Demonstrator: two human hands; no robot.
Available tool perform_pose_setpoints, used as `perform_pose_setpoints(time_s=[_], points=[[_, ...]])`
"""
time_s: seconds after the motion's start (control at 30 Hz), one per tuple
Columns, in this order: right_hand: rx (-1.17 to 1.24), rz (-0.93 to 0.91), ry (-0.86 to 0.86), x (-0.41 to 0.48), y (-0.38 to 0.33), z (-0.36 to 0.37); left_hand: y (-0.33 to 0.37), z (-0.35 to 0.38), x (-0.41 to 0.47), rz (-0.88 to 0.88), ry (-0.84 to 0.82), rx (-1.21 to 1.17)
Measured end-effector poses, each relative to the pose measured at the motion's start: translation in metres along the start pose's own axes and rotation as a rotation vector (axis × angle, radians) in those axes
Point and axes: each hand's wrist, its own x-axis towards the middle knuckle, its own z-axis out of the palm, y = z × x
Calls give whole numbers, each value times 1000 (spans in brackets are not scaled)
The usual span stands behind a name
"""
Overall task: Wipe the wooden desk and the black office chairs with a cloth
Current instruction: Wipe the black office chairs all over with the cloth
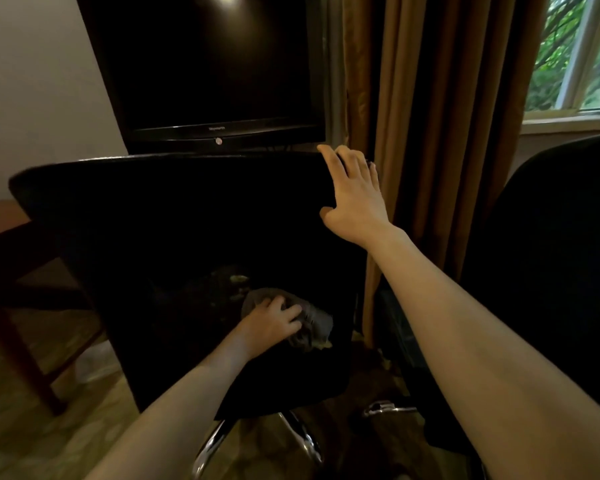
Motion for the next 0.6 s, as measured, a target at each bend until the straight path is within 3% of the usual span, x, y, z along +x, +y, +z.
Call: perform_pose_setpoints(time_s=[0.1,0.13,0.23,0.3,0.37,0.47,0.53,0.6], points=[[34,-29,-91,-2,0,-4,8,11,-22,21,-412,-52],[26,-33,-96,-2,-2,-3,7,12,-30,8,-454,-84],[-15,-29,-86,-6,-7,1,-7,3,-46,-32,-172,-82],[-20,-20,-59,-16,-11,7,-20,-9,-52,-71,126,-78],[-5,-4,71,-35,-18,21,-31,-34,-60,-133,379,-83],[170,-33,298,-76,-34,54,-47,-64,-69,-184,552,-59],[217,-182,283,-96,-49,74,-54,-76,-78,-242,642,-31],[101,-331,241,-104,-64,91,-57,-82,-87,-325,705,4]])
